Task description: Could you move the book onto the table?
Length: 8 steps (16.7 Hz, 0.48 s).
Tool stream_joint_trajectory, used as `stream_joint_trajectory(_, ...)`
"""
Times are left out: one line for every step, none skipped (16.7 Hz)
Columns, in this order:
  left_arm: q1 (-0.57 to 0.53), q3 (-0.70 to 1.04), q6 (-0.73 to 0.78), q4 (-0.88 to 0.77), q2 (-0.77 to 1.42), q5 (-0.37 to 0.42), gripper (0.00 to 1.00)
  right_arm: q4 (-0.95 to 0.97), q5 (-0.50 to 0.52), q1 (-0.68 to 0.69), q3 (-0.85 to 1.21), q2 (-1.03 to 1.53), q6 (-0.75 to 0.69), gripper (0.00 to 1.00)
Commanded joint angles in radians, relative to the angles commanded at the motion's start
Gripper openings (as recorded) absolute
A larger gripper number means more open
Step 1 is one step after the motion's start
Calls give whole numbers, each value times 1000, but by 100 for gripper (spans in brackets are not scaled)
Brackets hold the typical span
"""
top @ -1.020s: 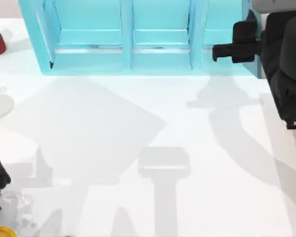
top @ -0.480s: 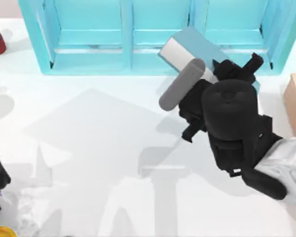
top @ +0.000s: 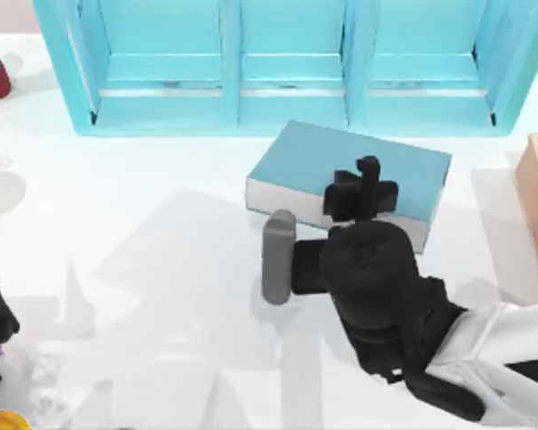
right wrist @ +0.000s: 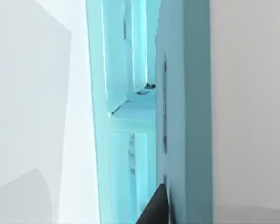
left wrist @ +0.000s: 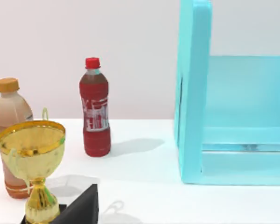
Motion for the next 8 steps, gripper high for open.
stream_joint_trajectory(0, 0, 0, 0, 0, 0, 100, 5, 1, 4, -2, 4, -14, 0)
stream_joint_trajectory(0, 0, 0, 0, 0, 0, 100, 7, 2, 5, -2, 5, -18, 0)
stream_joint_trajectory(0, 0, 0, 0, 0, 0, 100, 7, 2, 5, -2, 5, -18, 0)
stream_joint_trajectory(0, 0, 0, 0, 0, 0, 100, 7, 2, 5, -2, 5, -18, 0)
stream_joint_trajectory(0, 0, 0, 0, 0, 0, 100, 7, 2, 5, -2, 5, -18, 0)
stream_joint_trajectory(0, 0, 0, 0, 0, 0, 100, 4, -1, 1, -4, 6, -11, 0)
stream_joint_trajectory(0, 0, 0, 0, 0, 0, 100, 4, 1, 3, -5, 4, -11, 0)
stream_joint_trajectory(0, 0, 0, 0, 0, 0, 100, 2, 5, 8, -8, 0, -11, 0)
